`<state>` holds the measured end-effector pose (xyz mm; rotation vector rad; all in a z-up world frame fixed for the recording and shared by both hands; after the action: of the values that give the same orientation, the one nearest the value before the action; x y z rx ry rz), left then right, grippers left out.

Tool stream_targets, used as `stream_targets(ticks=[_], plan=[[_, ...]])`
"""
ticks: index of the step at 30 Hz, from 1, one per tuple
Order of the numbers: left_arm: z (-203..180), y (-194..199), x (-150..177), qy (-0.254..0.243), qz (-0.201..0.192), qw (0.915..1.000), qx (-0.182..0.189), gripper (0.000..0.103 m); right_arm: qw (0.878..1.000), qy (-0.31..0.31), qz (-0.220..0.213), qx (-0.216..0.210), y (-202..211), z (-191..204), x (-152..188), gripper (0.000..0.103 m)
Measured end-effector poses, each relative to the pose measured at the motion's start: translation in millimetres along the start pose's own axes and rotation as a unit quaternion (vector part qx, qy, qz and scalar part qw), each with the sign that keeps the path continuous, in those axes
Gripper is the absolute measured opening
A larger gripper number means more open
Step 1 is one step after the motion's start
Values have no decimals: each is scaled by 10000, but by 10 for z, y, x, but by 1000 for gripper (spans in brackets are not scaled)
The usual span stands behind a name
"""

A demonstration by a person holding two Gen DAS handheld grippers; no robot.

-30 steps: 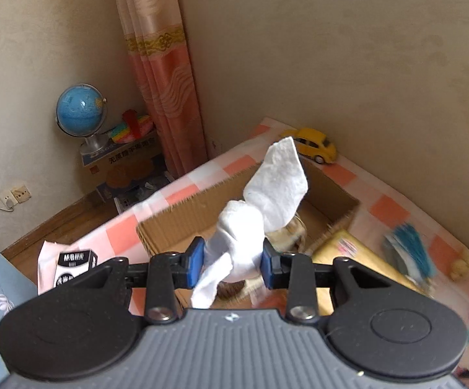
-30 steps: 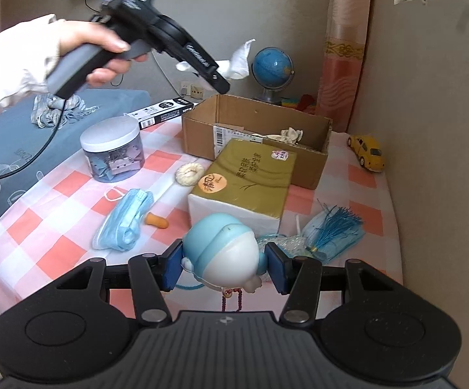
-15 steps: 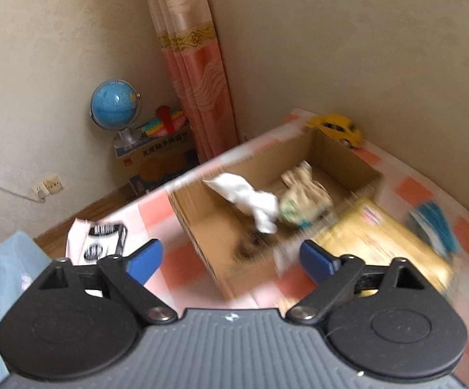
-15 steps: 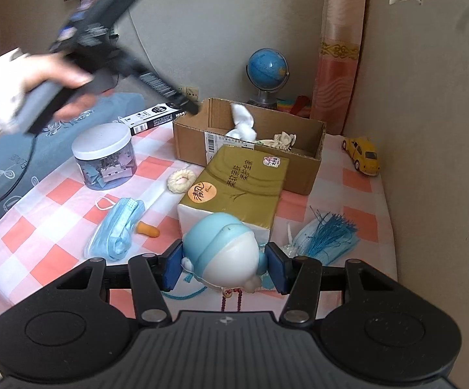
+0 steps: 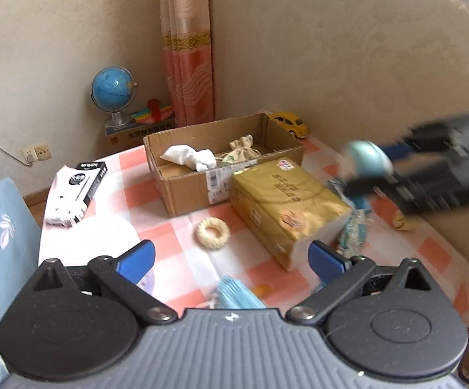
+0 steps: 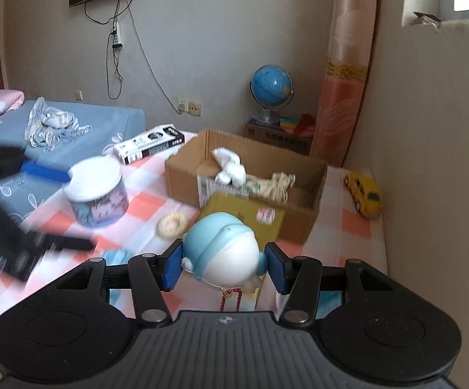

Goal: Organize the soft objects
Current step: 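Carry the doll over the cardboard box and open the right tool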

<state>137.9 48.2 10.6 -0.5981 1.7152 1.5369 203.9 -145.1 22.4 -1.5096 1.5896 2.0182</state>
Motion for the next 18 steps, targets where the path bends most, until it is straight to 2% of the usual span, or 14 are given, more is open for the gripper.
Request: stream_targets(ticks=[7, 12, 18], plan=[[16, 46, 146, 43, -61, 9999, -131, 101, 9998, 96, 36, -173, -438, -128, -552, 58], [94, 30, 242, 268, -1, 9996, -85, 101, 9990, 273, 102, -349, -887, -65, -943, 58], [212, -3, 329, 429, 50, 9988, -232, 100, 9978, 296, 265, -526, -1372, 6, -1248, 58]])
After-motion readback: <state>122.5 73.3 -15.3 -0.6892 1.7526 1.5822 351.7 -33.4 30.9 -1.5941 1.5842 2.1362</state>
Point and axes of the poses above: each gripper's, at about its wrist camera, not at the fingertips, and y roughly against the way its jaws point, z to its left, x to its underside, the point moved 2 cm from there along -y, roughly the way its jaws point, and after that the axes turned 1 degree about y, right-handed, at the moved point
